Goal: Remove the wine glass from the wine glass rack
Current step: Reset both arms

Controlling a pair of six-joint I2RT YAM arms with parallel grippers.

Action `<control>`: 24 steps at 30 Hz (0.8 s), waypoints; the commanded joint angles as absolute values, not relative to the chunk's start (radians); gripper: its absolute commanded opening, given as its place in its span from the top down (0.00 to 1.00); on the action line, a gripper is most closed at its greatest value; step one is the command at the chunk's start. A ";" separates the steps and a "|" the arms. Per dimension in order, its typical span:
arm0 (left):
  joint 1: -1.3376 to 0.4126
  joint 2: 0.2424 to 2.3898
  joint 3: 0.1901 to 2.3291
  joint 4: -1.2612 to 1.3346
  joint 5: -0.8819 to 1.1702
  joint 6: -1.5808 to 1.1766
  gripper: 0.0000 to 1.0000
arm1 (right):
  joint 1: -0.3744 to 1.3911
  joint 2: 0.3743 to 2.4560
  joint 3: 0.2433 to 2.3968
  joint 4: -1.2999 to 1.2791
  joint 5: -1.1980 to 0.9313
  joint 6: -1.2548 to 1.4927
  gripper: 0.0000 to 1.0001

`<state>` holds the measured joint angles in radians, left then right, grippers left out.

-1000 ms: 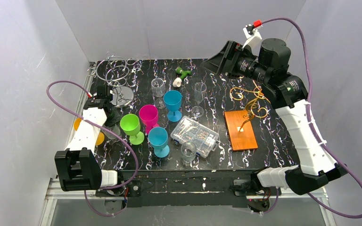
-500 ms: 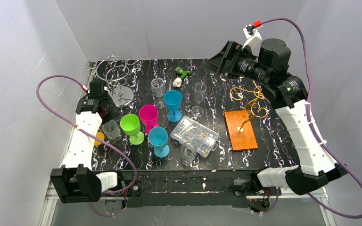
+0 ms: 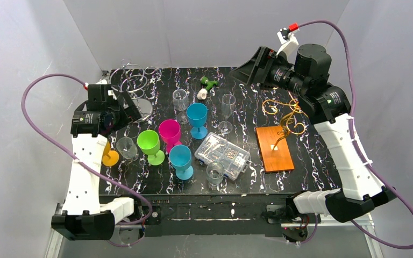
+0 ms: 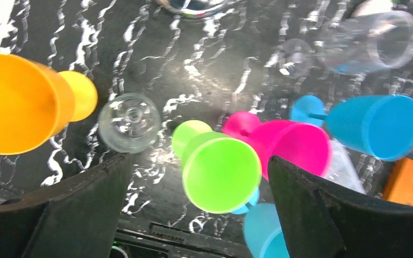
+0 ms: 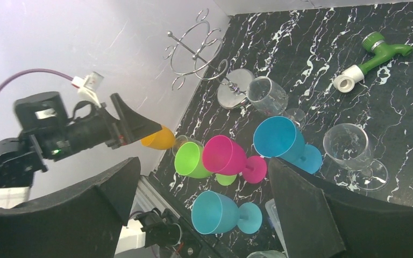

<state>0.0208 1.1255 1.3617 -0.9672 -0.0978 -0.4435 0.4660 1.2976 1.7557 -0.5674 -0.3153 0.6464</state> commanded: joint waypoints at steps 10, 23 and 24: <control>-0.432 1.198 1.738 -1.023 -0.060 -0.440 0.02 | 0.468 1.317 1.818 -0.545 -0.230 0.604 0.02; -0.574 1.311 1.843 -1.011 -0.169 -0.396 0.02 | 0.468 1.304 1.764 -0.534 -0.121 0.599 0.02; -0.574 1.306 1.837 -1.003 -0.168 -0.386 0.02 | 0.468 1.303 1.754 -0.534 -0.115 0.599 0.02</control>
<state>-0.5663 1.3392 1.8149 -1.0012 -0.1272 -0.4164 0.4660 1.3220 1.7702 -0.5743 -0.1692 0.6193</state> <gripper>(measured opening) 0.982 0.983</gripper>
